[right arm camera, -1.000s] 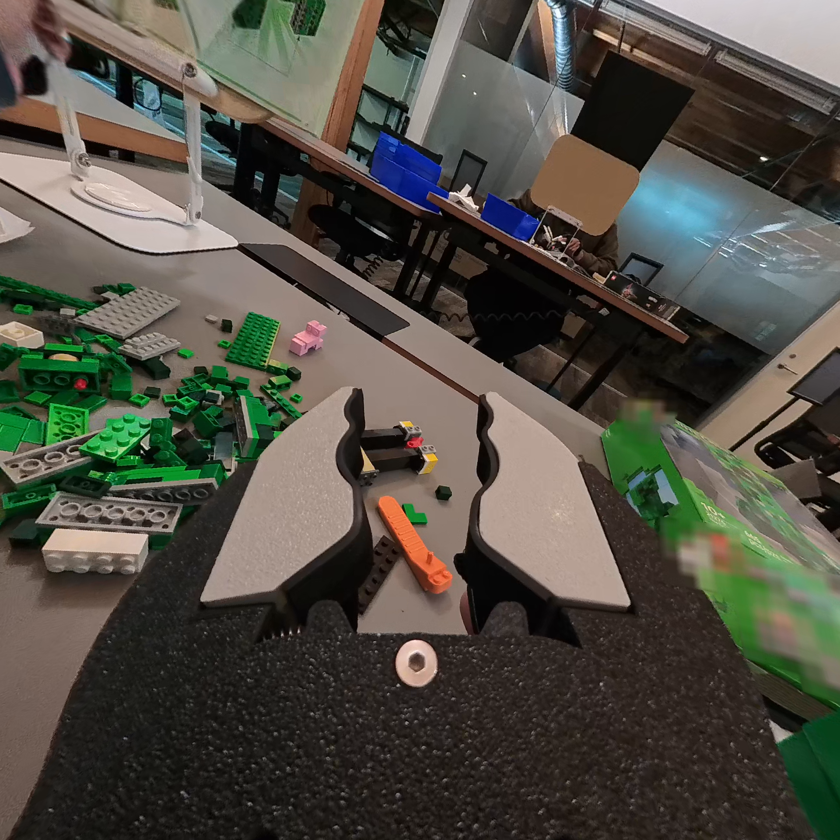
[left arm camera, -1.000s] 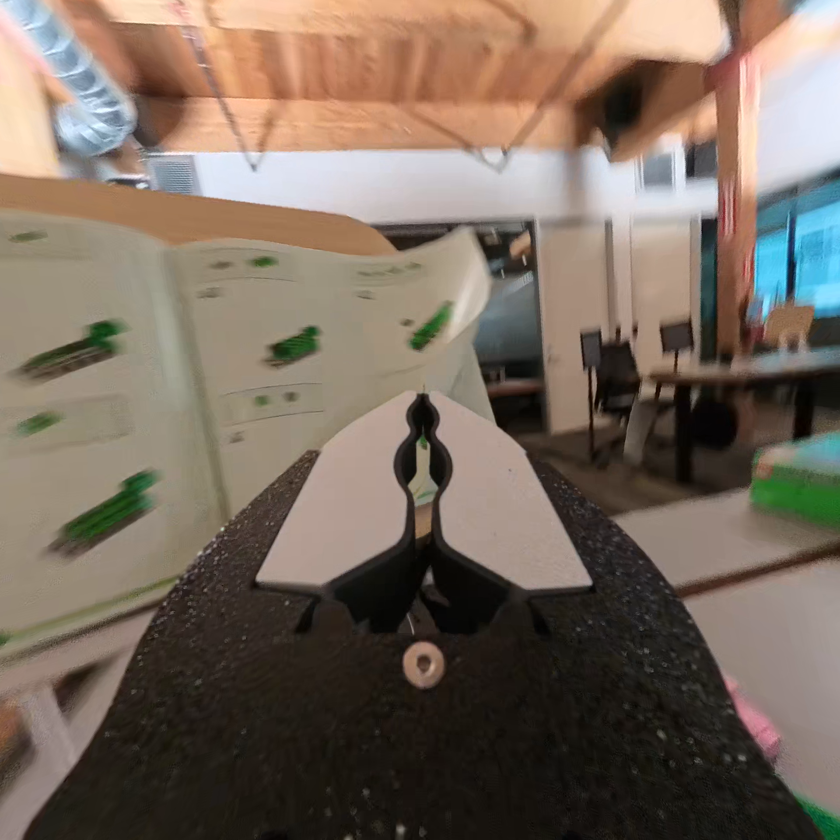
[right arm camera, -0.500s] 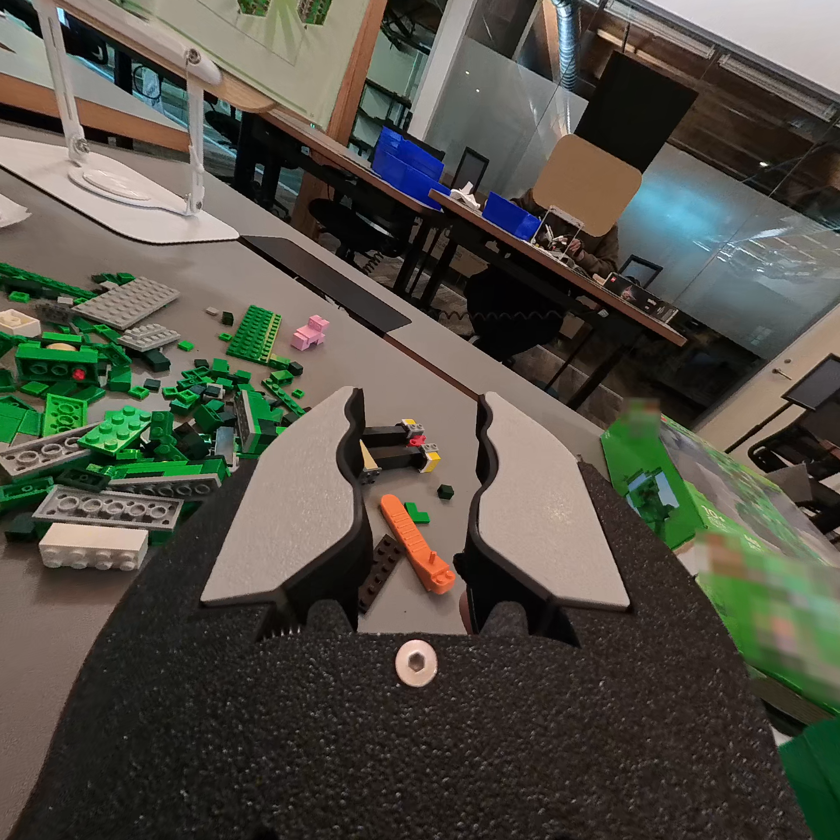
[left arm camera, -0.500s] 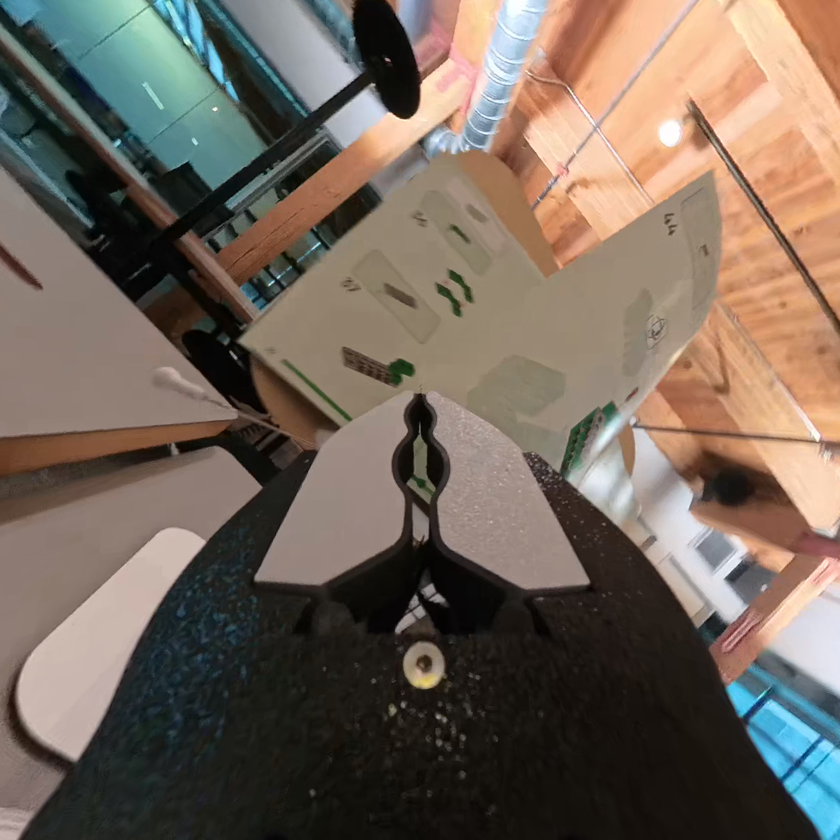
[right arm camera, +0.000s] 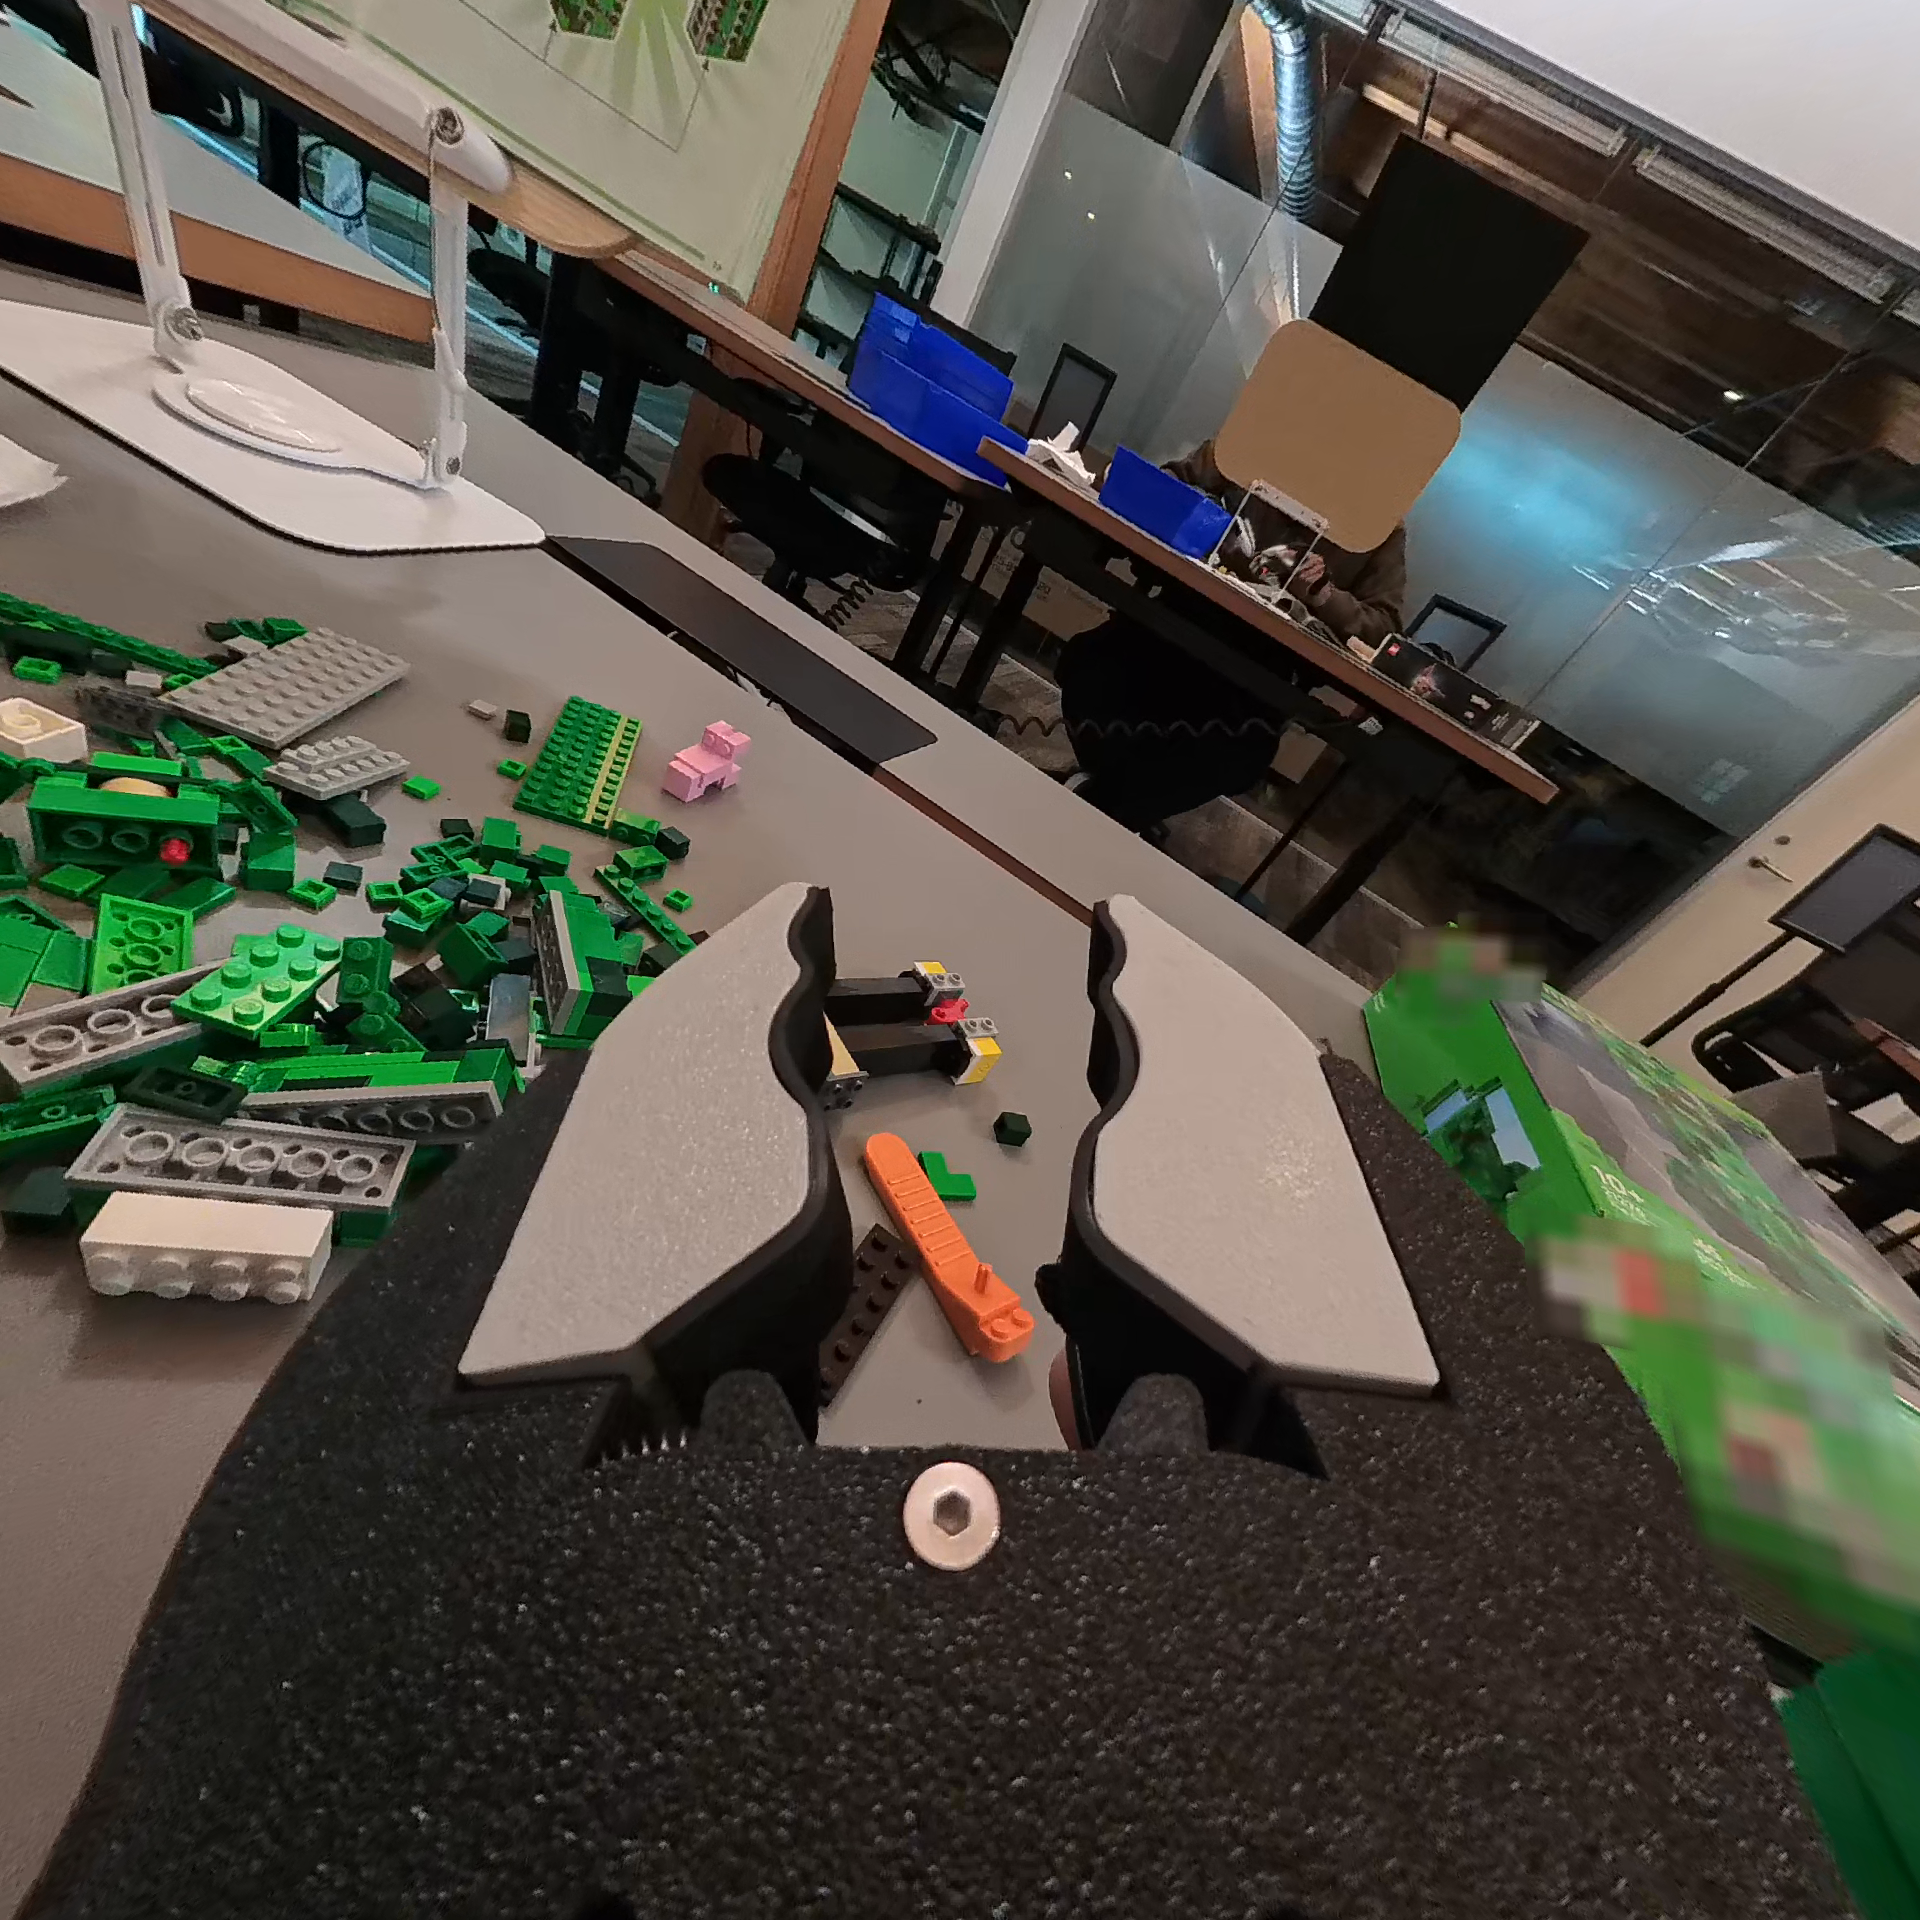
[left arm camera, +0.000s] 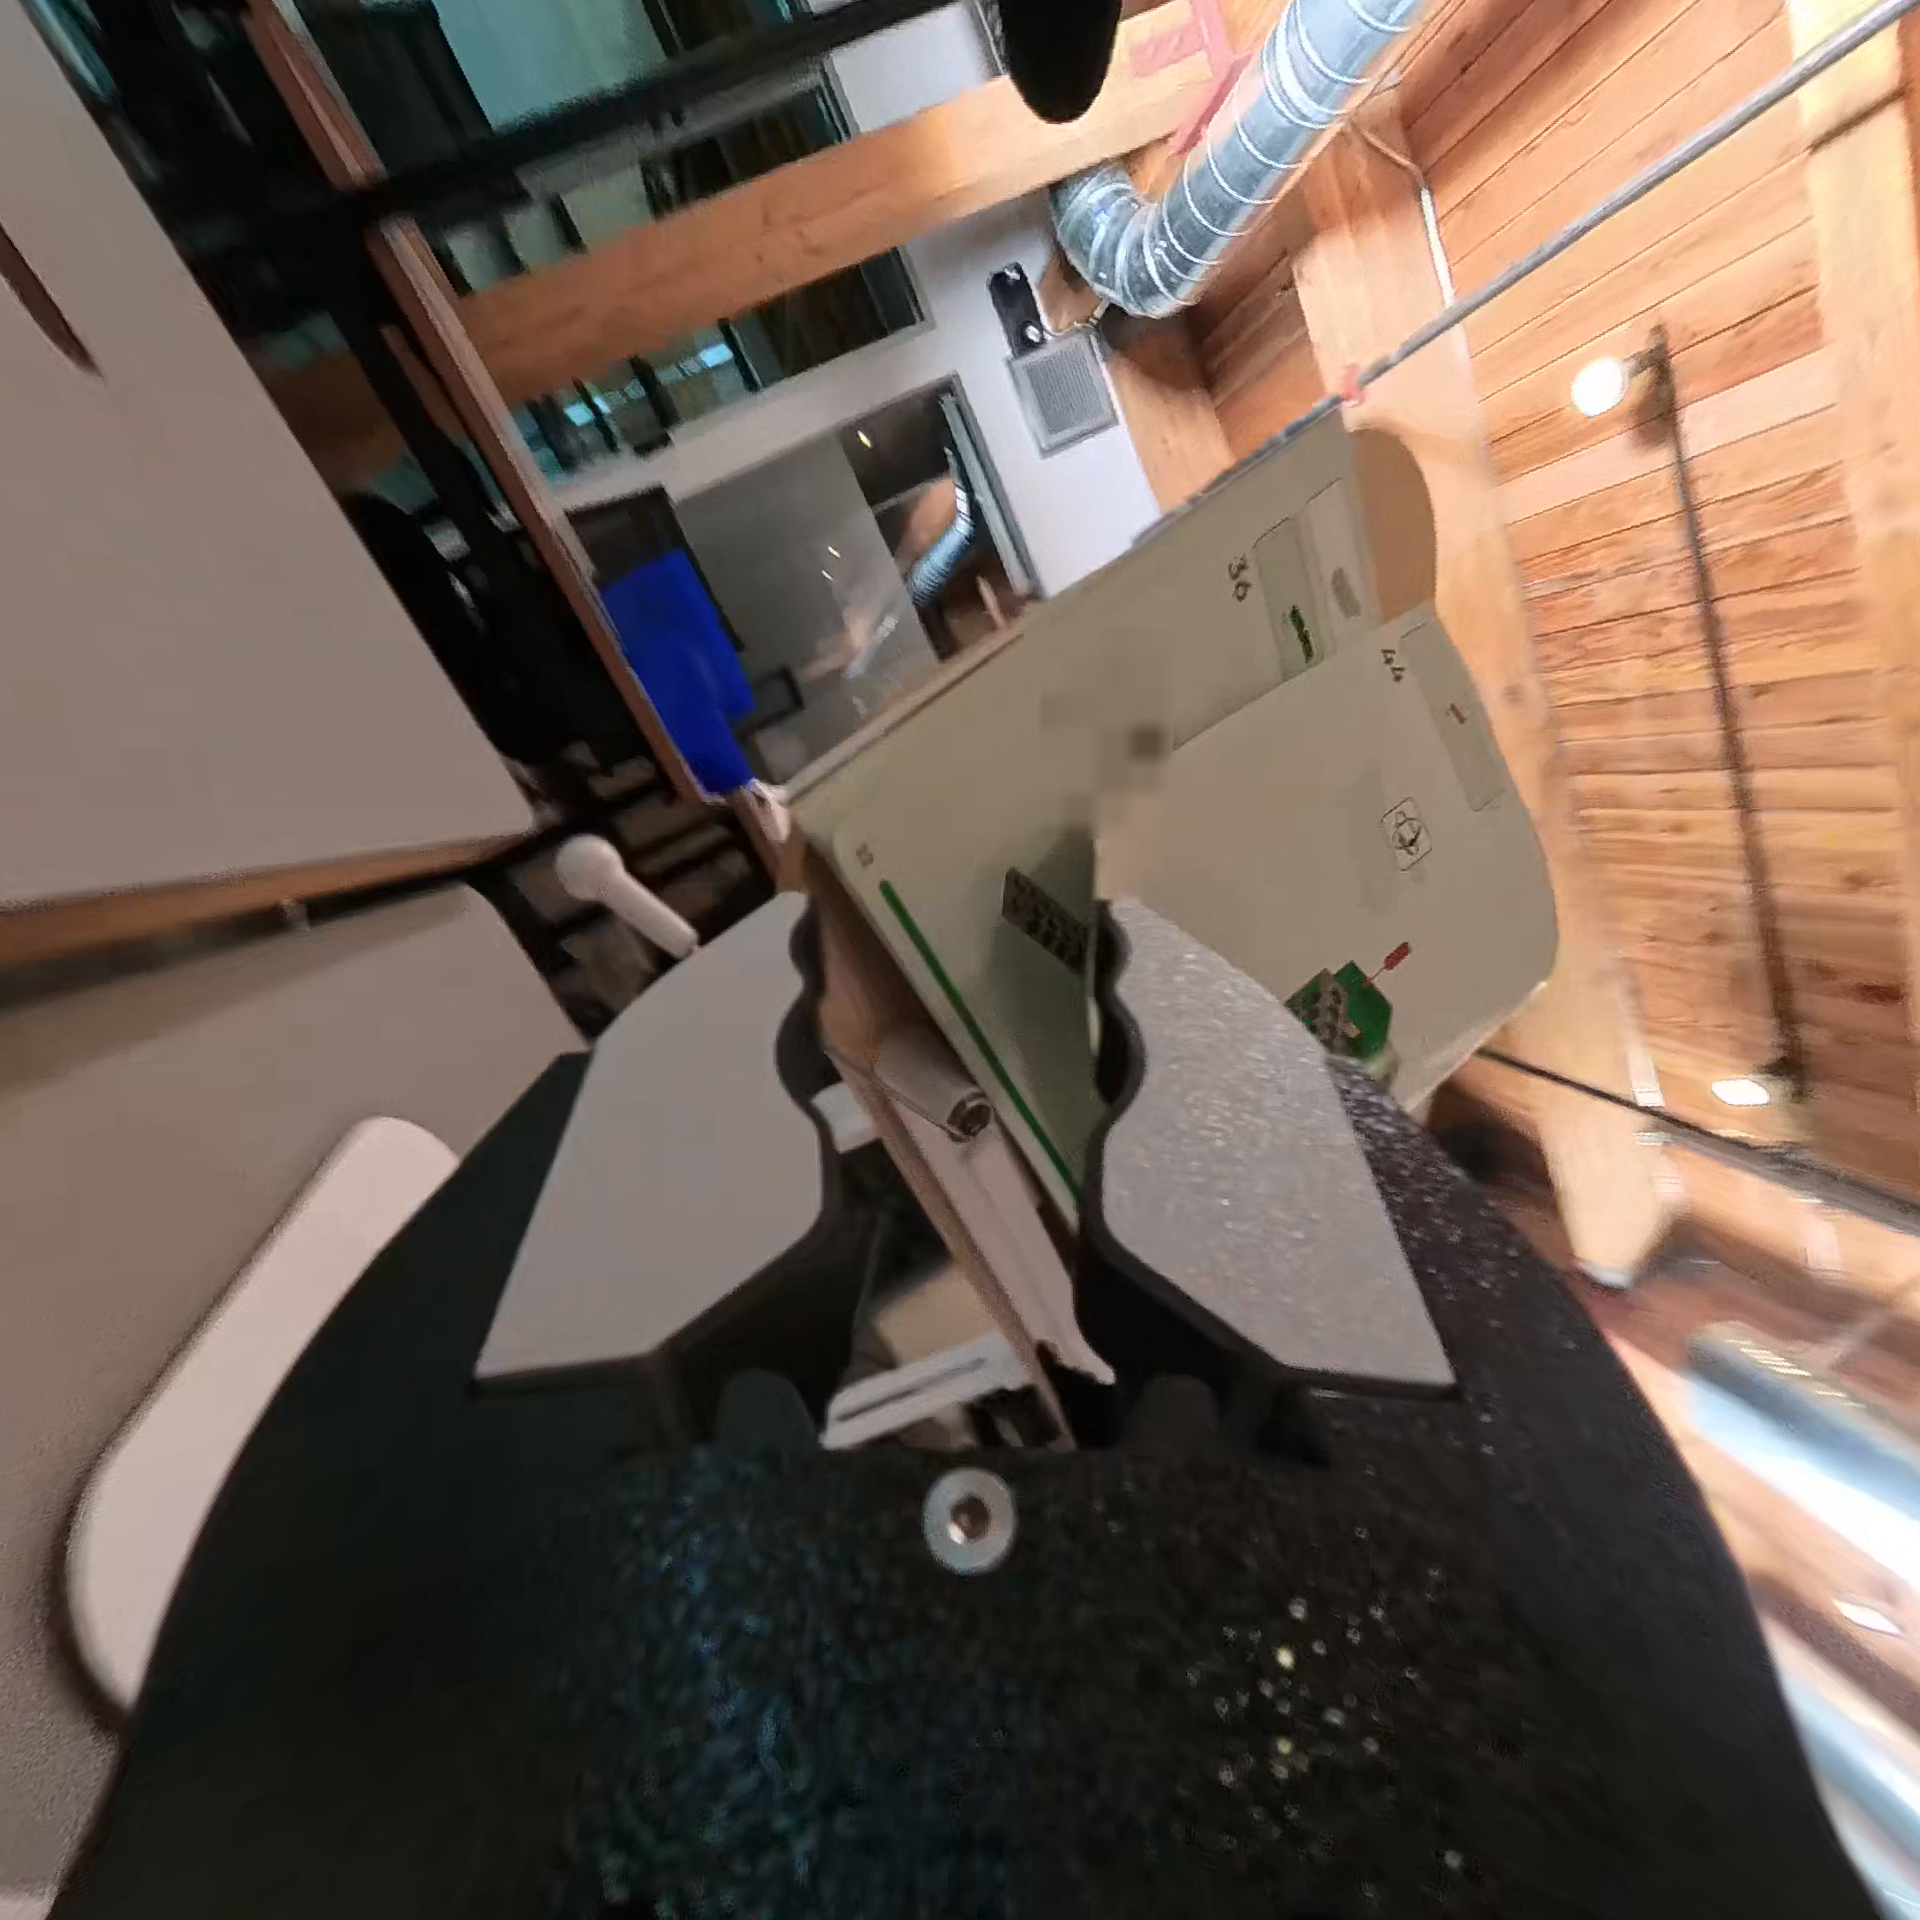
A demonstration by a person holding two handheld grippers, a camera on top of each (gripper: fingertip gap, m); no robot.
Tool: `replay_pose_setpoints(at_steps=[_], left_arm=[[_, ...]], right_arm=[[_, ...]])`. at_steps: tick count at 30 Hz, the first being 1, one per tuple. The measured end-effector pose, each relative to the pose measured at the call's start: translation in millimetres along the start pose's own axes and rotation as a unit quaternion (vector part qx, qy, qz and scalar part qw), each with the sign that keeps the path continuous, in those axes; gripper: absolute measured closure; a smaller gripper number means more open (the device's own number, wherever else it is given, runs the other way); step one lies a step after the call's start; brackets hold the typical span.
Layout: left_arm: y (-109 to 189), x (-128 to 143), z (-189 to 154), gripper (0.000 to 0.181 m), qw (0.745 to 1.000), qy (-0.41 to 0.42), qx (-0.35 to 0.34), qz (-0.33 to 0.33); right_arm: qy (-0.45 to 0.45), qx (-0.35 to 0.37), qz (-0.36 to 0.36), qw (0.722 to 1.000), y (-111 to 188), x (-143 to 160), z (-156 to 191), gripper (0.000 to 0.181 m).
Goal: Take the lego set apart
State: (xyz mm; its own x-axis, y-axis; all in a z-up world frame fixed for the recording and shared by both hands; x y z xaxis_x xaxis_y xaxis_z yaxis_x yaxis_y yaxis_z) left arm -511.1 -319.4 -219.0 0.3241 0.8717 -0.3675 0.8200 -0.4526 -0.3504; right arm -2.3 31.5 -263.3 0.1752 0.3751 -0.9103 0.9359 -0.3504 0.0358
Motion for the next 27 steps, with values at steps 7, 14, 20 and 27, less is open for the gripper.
replay_pose_setpoints(at_steps=[7,14,20,27], left_arm=[[48,-21,-46,0.132,0.960,-0.248,-0.045,-0.123],[35,88,-129,0.141,0.804,-0.587,0.099,0.015],[14,204,-154,0.141,0.532,-0.816,0.204,0.100],[-19,266,-130,0.136,0.407,-0.836,0.290,0.227]], right_arm=[[0.005,0.000,0.000,1.000,0,-1,1,0.135],[-0.007,-0.009,-0.008,1.000,-1,-3,5,0.135],[-0.003,-0.004,-0.011,1.000,1,-5,2,0.135],[0.009,-0.005,-0.013,1.000,1,-8,3,0.135]])
Point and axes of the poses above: each gripper's, where its closed fingertips meet, y back along the fingers, x out of its underside, z = x × y across the jaws, the point moved 7 cm from there along y, back along the fingers, and after that the axes turned 2 degrees about -y, right-handed, at the moved point
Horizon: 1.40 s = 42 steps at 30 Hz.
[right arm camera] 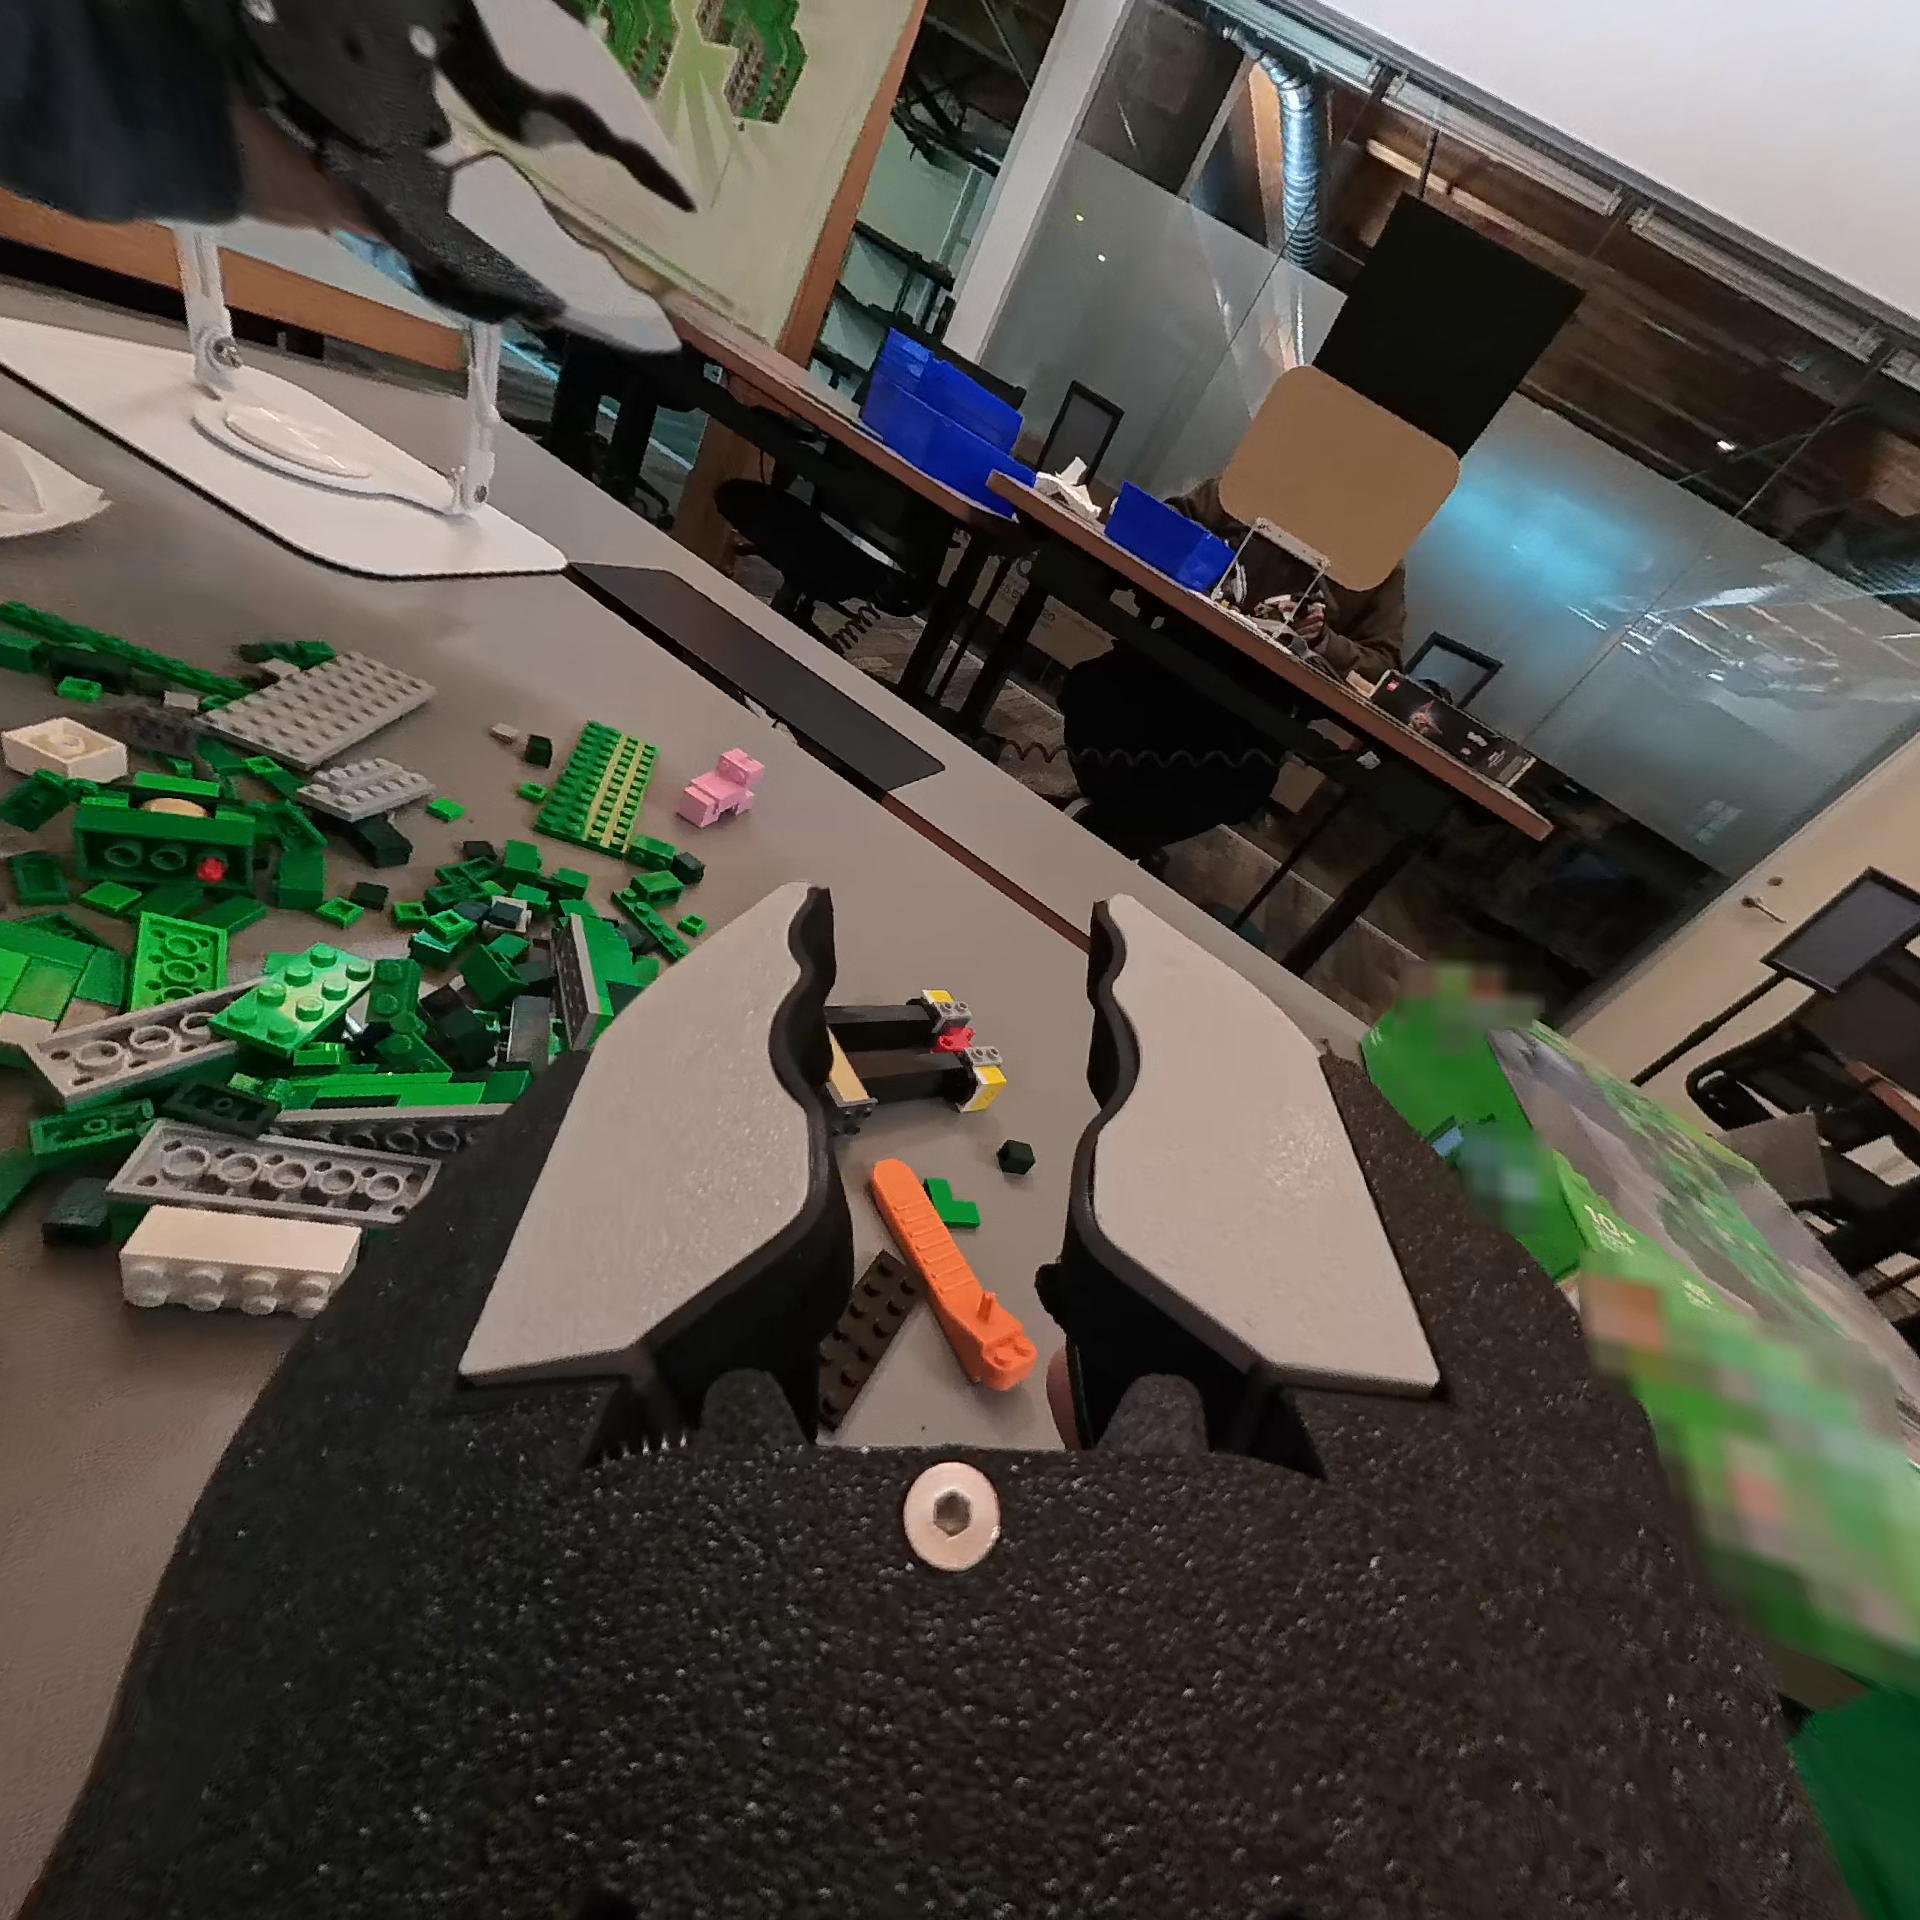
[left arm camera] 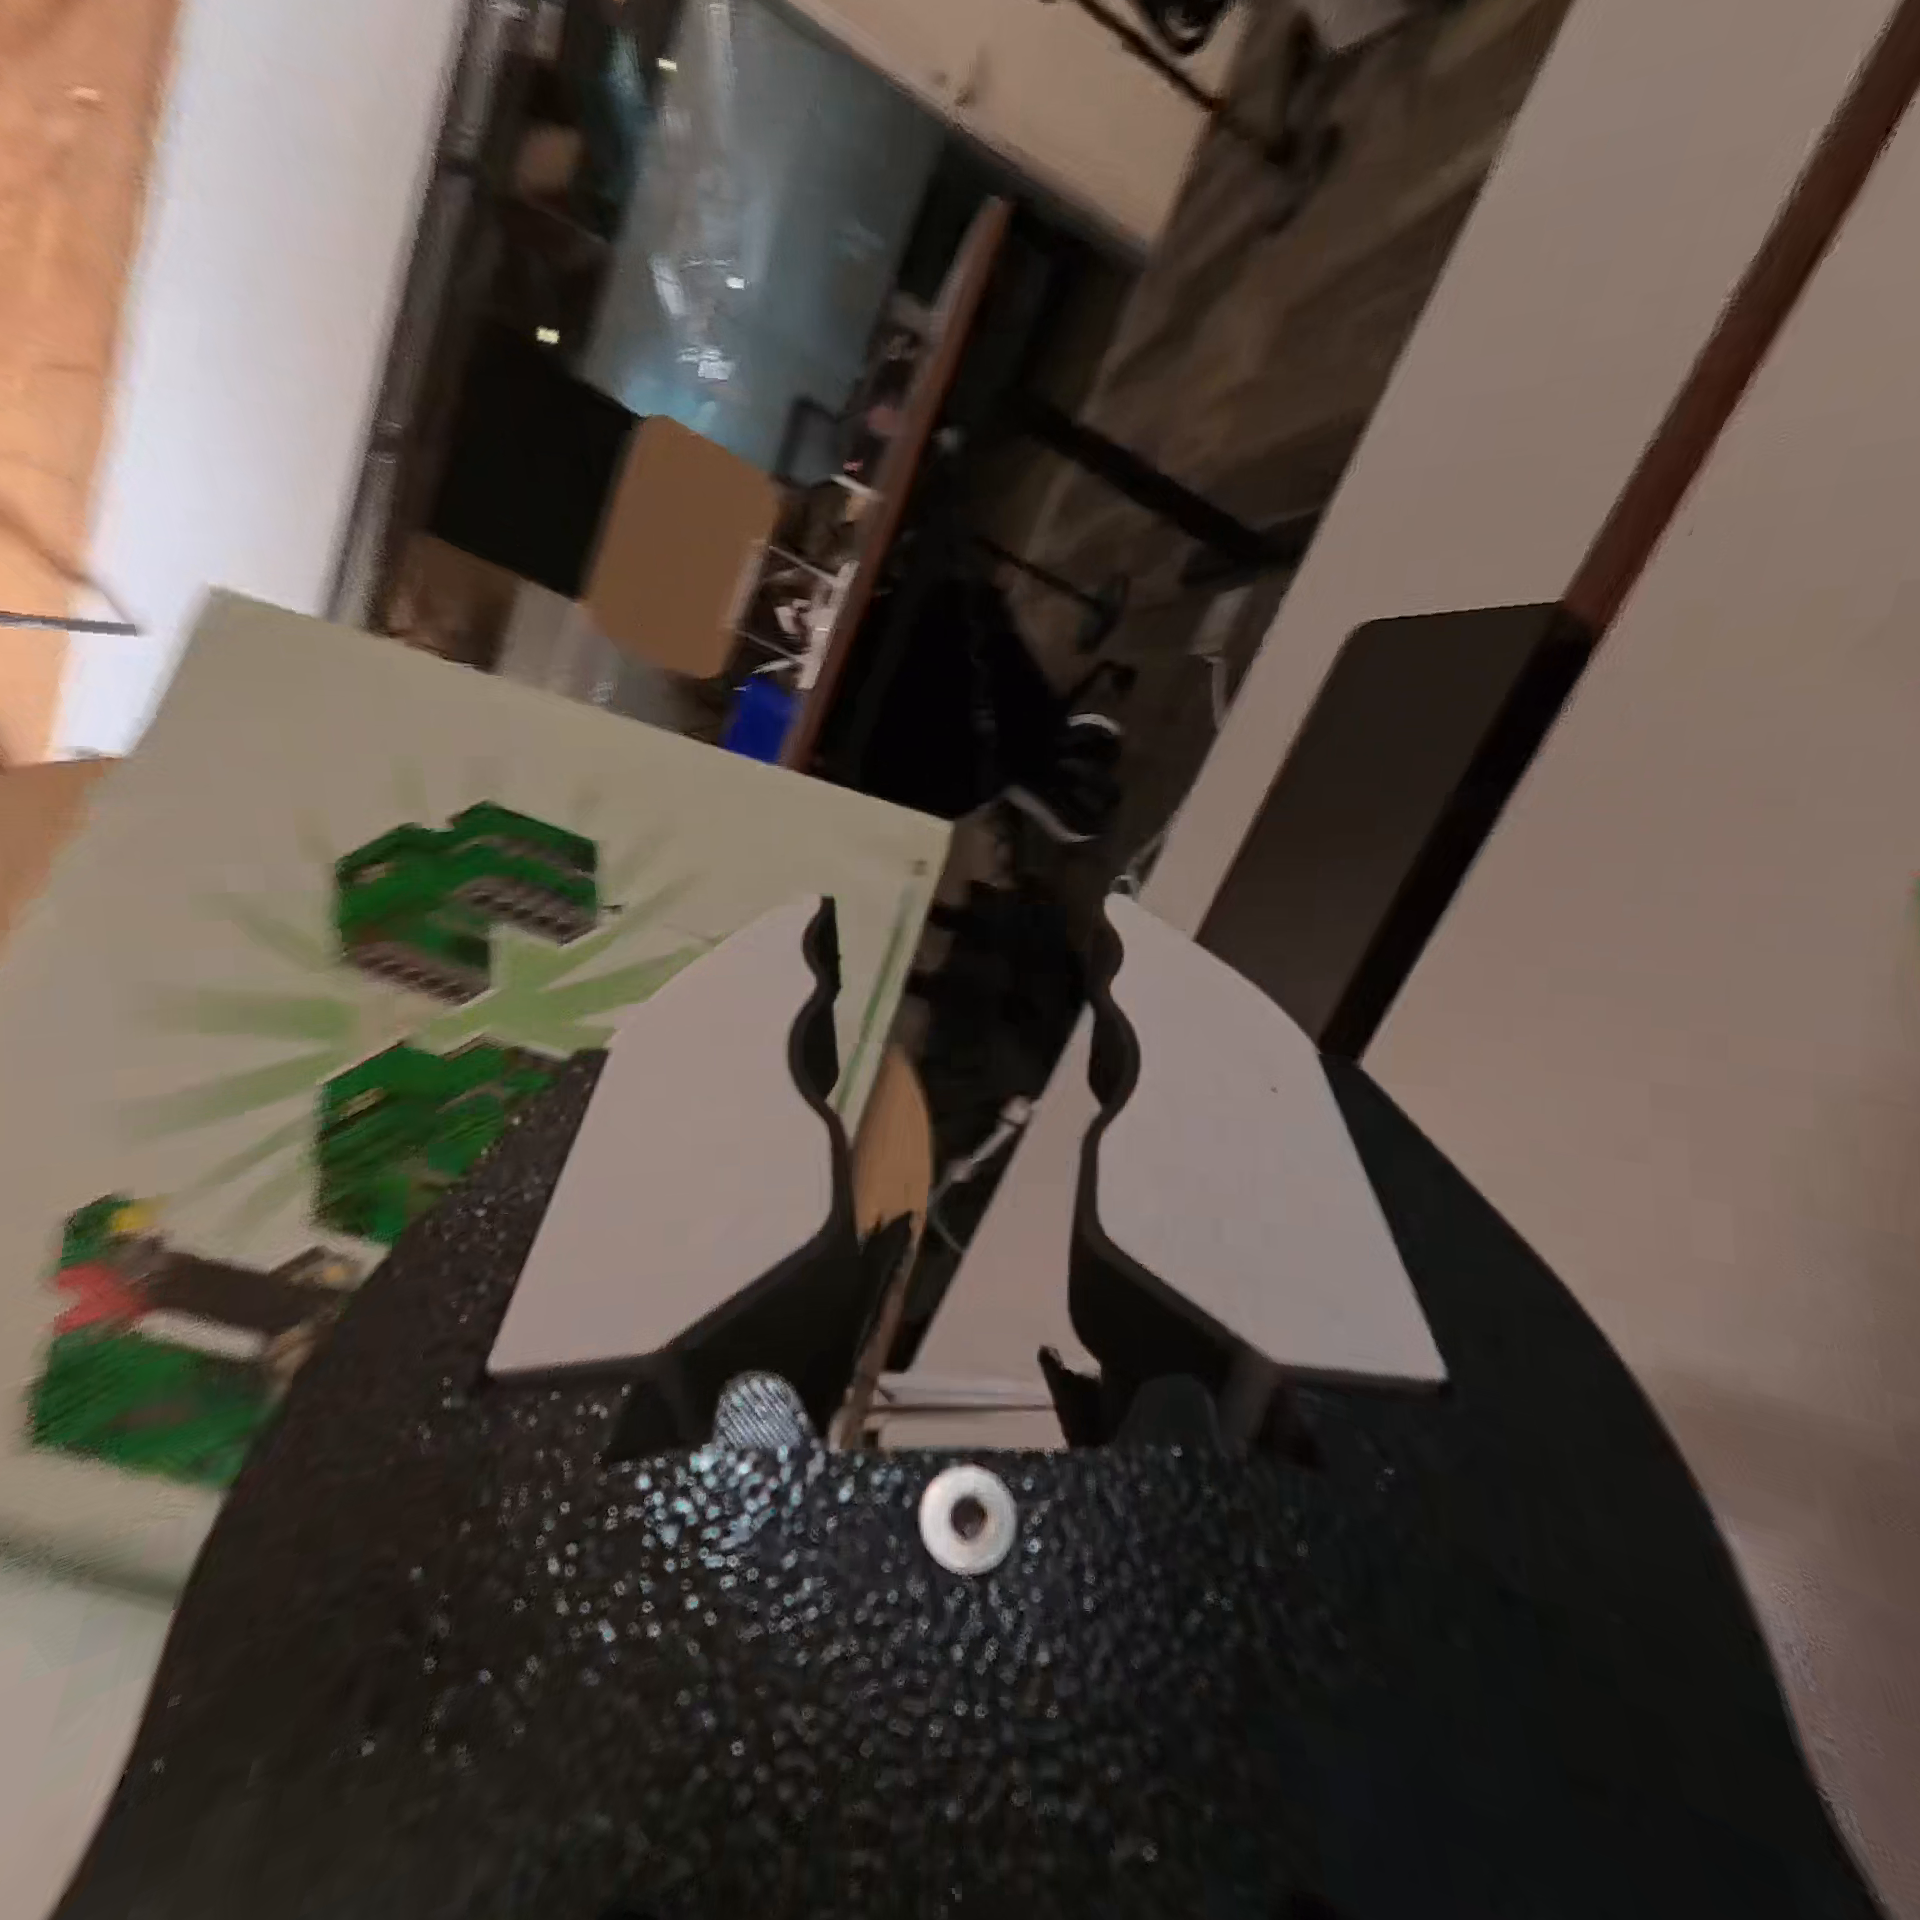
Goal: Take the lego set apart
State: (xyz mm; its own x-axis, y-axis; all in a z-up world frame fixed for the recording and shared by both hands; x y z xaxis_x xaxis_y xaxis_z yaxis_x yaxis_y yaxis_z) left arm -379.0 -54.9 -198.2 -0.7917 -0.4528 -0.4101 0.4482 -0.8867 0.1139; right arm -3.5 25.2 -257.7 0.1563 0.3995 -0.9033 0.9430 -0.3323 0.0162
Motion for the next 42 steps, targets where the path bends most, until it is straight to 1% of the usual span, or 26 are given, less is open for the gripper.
replay_pose_setpoints(at_steps=[1,5,7,10,12,13,17,20,22,24,28,30,34,38,39,40,42], left_arm=[[-6,2,1,0.135,1.000,0.005,0.001,0.008],[-21,3,10,0.137,0.997,-0.042,-0.057,0.024],[-27,6,9,0.136,0.997,-0.045,-0.052,0.032],[-35,17,8,0.136,0.998,-0.022,-0.047,0.046],[-35,19,7,0.140,0.997,-0.033,-0.061,0.037],[-35,19,6,0.145,0.996,-0.038,-0.066,0.035],[-33,21,7,0.161,0.995,-0.025,-0.092,0.031],[-33,22,7,0.160,0.993,-0.036,-0.103,0.036],[-34,21,5,0.152,0.992,-0.056,-0.106,0.043],[-35,20,4,0.152,0.991,-0.066,-0.107,0.047],[-33,18,4,0.168,0.993,-0.047,-0.097,0.040],[-33,17,2,0.175,0.993,-0.051,-0.098,0.034],[-31,16,-1,0.175,0.993,-0.058,-0.098,0.032],[-29,17,3,0.168,0.995,-0.028,-0.094,0.021],[-29,17,4,0.164,0.995,-0.023,-0.093,0.019],[-29,16,4,0.159,0.995,-0.022,-0.092,0.018],[-27,15,7,0.157,0.995,-0.027,-0.098,0.014]], right_arm=[[0.005,-0.001,0.002,1.000,0,0,1,0.135],[0.029,-0.002,0.005,1.000,-1,-1,4,0.135],[0.036,-0.002,0.006,0.999,-2,-2,5,0.135],[0.039,-0.004,0.006,0.999,-2,-3,7,0.135],[0.041,-0.005,0.006,0.999,-2,-3,8,0.135],[0.043,-0.005,0.007,0.999,-2,-3,8,0.135],[0.046,-0.004,0.007,0.999,-2,-3,8,0.135],[0.046,-0.004,0.007,0.999,-2,-3,7,0.135],[0.046,-0.003,0.007,0.999,-2,-3,7,0.135],[0.047,-0.003,0.008,0.999,-2,-3,7,0.135],[0.049,-0.004,0.009,0.999,-2,-3,7,0.135],[0.050,-0.004,0.009,0.999,-2,-3,7,0.135],[0.050,-0.005,0.009,0.999,-2,-2,7,0.135],[0.052,-0.005,0.010,0.999,-2,-2,8,0.135],[0.052,-0.005,0.010,0.999,-2,-2,8,0.135],[0.052,-0.006,0.011,0.999,-2,-2,8,0.135],[0.053,-0.006,0.010,0.999,-2,-2,8,0.135]])
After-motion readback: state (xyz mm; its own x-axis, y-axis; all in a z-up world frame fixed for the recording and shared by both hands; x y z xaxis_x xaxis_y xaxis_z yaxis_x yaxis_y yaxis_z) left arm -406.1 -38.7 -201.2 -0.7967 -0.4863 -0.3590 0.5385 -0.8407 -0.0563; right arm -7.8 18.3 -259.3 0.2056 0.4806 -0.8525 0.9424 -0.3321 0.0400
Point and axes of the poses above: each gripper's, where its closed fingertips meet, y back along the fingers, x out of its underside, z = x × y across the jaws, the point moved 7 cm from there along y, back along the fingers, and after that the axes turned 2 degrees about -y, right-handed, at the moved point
